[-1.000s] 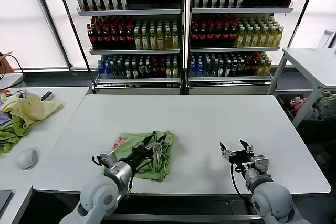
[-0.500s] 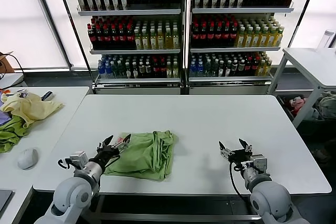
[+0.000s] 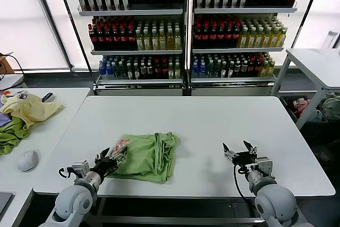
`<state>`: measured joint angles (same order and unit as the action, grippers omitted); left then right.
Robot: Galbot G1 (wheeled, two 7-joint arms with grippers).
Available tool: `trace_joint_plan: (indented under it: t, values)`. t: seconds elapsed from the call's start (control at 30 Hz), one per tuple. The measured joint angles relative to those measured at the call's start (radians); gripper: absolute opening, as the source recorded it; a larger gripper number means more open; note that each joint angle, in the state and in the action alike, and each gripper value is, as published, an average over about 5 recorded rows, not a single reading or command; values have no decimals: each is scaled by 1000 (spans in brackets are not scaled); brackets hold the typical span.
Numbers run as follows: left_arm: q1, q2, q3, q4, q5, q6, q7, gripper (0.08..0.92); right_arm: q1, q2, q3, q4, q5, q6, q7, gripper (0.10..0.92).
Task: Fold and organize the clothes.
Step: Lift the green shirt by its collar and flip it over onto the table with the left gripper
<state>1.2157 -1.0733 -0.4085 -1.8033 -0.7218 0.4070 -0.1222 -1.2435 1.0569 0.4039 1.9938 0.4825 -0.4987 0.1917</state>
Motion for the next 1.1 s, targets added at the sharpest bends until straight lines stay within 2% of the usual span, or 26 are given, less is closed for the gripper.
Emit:
trace_joint_plan:
  t: [0.1,0.2,0.93,1.1]
  values:
    - [6,-2,-4,1,-6,9,9,821,-1,0,1,4,0,-1,1,823]
    - [14,-4,-12,-4,-28,20,19,784,-4,0,4,9,0,-2,1,823]
    - [5,-45,-83,37,-364,68,78,158,-33,-4,28,40,3,-5,5,823]
    - [7,-57,-107,41,-453,73,77,114,-36,-8,35,45,8,-6,6,823]
